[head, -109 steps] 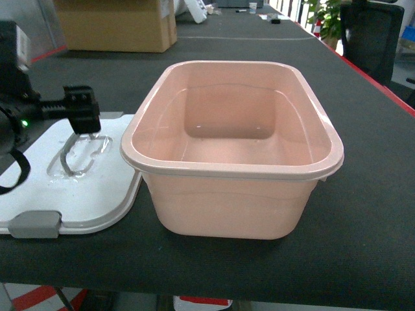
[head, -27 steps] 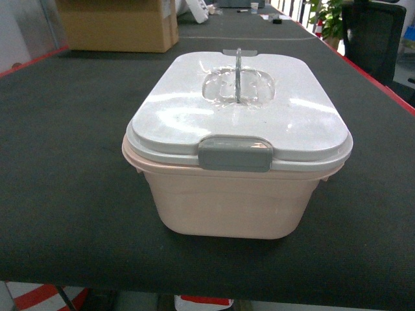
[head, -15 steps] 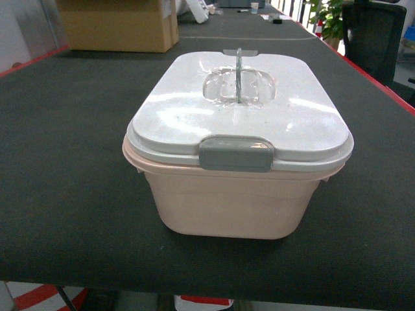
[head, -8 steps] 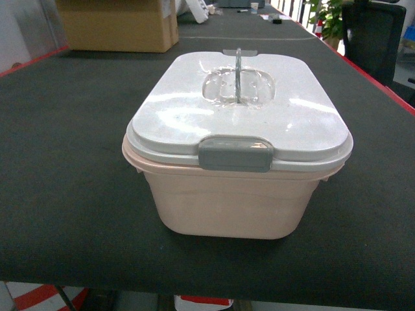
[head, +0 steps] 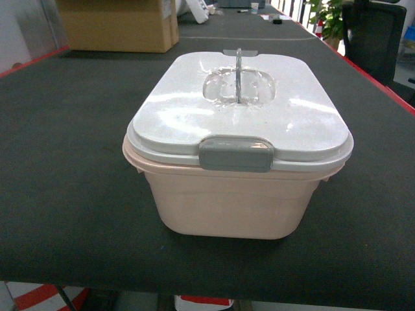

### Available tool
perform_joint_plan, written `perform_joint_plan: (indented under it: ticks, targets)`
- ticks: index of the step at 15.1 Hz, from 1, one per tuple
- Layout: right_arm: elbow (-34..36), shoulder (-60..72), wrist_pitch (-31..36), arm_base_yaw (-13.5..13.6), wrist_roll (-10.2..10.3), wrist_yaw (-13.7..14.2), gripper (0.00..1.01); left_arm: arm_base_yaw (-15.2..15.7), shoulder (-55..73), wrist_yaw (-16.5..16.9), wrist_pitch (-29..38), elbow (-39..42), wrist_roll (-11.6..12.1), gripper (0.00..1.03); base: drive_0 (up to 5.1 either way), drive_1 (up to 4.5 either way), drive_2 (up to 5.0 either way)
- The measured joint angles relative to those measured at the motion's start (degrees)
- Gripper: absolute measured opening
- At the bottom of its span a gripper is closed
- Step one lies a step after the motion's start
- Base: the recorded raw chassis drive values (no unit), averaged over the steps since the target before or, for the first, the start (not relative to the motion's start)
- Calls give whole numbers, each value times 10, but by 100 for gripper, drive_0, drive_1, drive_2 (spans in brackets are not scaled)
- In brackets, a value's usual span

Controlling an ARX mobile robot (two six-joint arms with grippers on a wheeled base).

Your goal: Pick capacitor and pack into box

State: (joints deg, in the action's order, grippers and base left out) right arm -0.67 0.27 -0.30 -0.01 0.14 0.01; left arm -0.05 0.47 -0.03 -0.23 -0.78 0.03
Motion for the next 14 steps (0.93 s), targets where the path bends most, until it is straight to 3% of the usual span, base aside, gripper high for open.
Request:
perform_joint_plan:
  ticks: [6, 14]
  targets:
    - [0, 0, 0, 0, 0, 0, 98, 0, 0, 0, 0, 0, 0, 98, 0, 0, 0]
    - [0, 0, 0, 0, 0, 0, 98, 0, 0, 0, 0, 0, 0, 98, 0, 0, 0]
